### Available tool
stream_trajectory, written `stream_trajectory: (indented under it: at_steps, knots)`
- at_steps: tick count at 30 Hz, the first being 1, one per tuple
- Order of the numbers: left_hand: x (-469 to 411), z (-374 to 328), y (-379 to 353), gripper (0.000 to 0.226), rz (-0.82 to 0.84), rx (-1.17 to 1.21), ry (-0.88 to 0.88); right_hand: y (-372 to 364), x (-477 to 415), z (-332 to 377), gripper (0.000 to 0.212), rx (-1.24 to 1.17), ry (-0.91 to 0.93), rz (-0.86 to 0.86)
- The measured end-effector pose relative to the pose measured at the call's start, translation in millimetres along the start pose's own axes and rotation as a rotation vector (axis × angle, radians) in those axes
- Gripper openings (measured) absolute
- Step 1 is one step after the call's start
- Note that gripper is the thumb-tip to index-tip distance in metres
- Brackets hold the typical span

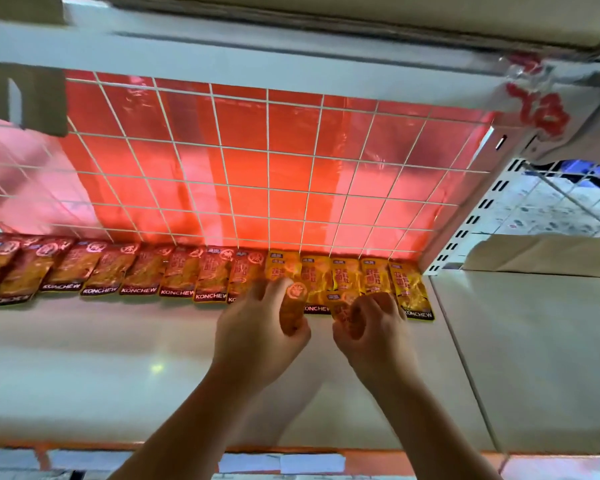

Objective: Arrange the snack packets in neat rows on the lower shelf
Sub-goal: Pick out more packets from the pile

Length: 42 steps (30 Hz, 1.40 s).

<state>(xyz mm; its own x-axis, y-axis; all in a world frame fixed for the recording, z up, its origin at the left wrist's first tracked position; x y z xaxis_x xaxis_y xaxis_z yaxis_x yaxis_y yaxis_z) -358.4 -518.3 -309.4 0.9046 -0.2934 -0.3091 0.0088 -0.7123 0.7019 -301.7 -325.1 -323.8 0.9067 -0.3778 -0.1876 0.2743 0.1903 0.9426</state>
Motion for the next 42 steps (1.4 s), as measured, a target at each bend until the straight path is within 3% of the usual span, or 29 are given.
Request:
stream_trajectory:
  at_steps: [11,24,34,42]
  knots:
    - [-61,-27,-56,0.053,0.073,-0.139,-0.076,-2,-29,-20,0.035,0.037,0.022,-0.014]
    - [-73,-16,-76,0.048,0.132,-0.201,-0.04,-11,-41,-28,0.031,0.025,0.021,-0.026]
    - [-52,9,-68,0.043,0.081,-0.198,-0.26,-29,-53,-16,0.035,0.053,-0.038,-0.033]
    - [-47,7,-66,0.046,0.182,-0.181,-0.178,-40,-55,-7,0.046,0.141,-0.077,0.0]
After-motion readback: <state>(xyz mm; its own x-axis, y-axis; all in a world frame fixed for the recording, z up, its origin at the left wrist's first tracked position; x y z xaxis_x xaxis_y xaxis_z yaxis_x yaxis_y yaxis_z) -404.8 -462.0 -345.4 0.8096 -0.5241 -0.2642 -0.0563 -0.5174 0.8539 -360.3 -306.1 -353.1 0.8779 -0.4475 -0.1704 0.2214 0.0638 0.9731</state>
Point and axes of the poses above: each hand's wrist, its own x-axis away from the middle knuckle, its own y-axis out of the back of the hand, z = x × y, the point moved 4 cm from there along -x, towards the middle knuckle, and after that the axes turned 15 degrees about x, right-handed, at the moved point
